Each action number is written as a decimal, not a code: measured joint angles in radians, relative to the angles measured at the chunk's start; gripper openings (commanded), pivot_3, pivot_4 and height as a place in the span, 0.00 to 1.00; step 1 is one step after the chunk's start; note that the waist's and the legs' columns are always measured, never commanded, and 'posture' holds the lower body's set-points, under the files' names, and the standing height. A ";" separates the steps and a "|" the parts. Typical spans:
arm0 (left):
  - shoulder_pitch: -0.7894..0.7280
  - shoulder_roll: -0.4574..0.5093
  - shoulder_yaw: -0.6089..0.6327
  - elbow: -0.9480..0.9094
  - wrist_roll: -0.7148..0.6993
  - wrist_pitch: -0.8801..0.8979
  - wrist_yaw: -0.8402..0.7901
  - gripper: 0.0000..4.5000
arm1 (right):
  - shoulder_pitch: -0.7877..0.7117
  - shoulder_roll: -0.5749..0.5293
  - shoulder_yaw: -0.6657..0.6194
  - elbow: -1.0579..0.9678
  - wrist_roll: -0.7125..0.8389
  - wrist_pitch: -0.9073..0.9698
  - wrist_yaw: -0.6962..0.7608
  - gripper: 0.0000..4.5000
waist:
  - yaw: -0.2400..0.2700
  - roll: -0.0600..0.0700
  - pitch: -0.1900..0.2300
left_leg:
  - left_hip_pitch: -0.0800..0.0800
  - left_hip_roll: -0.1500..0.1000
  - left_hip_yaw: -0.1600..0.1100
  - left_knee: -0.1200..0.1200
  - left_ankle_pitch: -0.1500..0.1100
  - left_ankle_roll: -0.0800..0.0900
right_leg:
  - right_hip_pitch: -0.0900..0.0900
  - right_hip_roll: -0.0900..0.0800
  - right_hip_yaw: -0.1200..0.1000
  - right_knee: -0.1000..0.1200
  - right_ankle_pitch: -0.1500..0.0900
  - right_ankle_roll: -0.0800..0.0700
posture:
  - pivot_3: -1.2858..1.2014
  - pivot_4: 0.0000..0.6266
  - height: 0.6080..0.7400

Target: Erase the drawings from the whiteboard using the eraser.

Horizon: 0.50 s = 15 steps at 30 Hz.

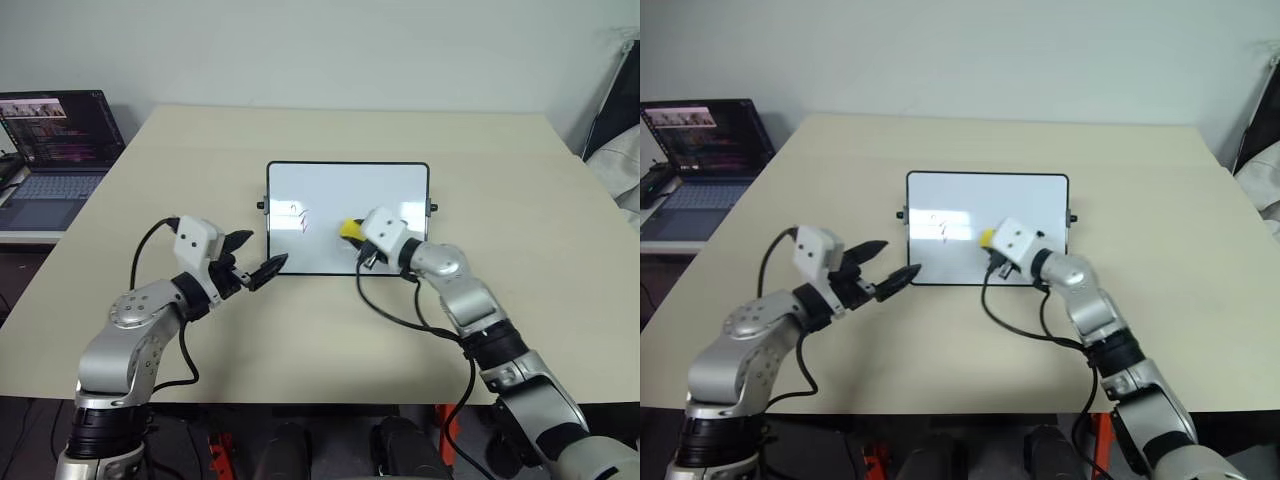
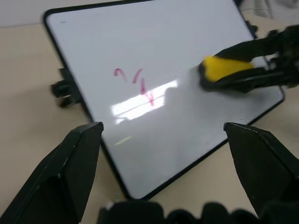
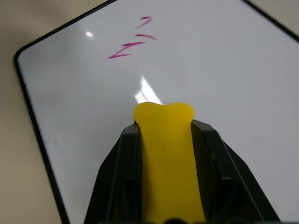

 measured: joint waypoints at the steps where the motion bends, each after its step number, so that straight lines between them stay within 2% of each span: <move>1: 0.011 0.000 0.009 0.000 0.000 -0.010 0.004 1.00 | 0.034 -0.004 -0.025 -0.084 0.051 0.047 0.025 0.25 | 0.000 0.000 0.000 | -0.004 0.000 -0.001 0.000 -0.001 -0.001 | -0.004 0.000 0.000 0.000 0.000 0.000 | 0.52 0.24 1.00; 7: 0.074 0.000 0.045 -0.002 0.011 -0.032 0.021 1.00 | 0.201 -0.086 -0.052 -0.406 0.221 0.216 0.124 0.25 | 0.000 0.000 0.000 | -0.021 0.001 -0.001 0.000 -0.004 -0.004 | -0.019 -0.001 -0.001 -0.003 -0.004 0.002 | 0.52 0.24 1.00; 15: 0.112 0.000 0.078 -0.022 0.008 -0.031 0.046 1.00 | 0.248 -0.076 -0.037 -0.472 0.260 0.251 0.099 0.25 | -0.001 0.000 0.000 | -0.019 0.000 -0.001 0.001 -0.004 -0.003 | -0.018 -0.001 -0.001 0.000 -0.004 0.002 | 0.52 0.24 1.00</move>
